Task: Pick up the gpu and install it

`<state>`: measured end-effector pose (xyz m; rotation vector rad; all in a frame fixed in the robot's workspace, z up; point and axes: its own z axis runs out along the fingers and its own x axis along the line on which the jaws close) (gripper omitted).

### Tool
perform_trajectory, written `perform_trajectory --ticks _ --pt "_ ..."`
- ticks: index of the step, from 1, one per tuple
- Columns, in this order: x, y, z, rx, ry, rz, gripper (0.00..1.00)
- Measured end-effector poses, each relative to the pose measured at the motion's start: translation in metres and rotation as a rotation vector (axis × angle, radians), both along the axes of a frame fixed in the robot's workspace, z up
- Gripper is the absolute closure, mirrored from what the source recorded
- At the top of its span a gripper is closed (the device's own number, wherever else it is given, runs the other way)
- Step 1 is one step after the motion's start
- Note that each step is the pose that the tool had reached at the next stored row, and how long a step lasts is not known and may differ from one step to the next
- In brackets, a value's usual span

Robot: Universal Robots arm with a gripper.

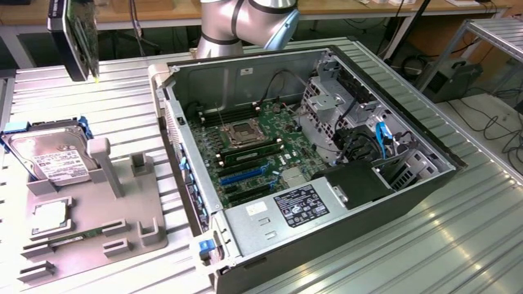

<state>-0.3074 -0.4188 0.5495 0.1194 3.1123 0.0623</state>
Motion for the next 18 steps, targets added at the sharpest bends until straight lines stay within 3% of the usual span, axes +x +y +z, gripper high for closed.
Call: perform_trajectory --ticks 18 --pt "0.000 0.0004 0.0175 0.0000 0.0001 0.000 0.73"
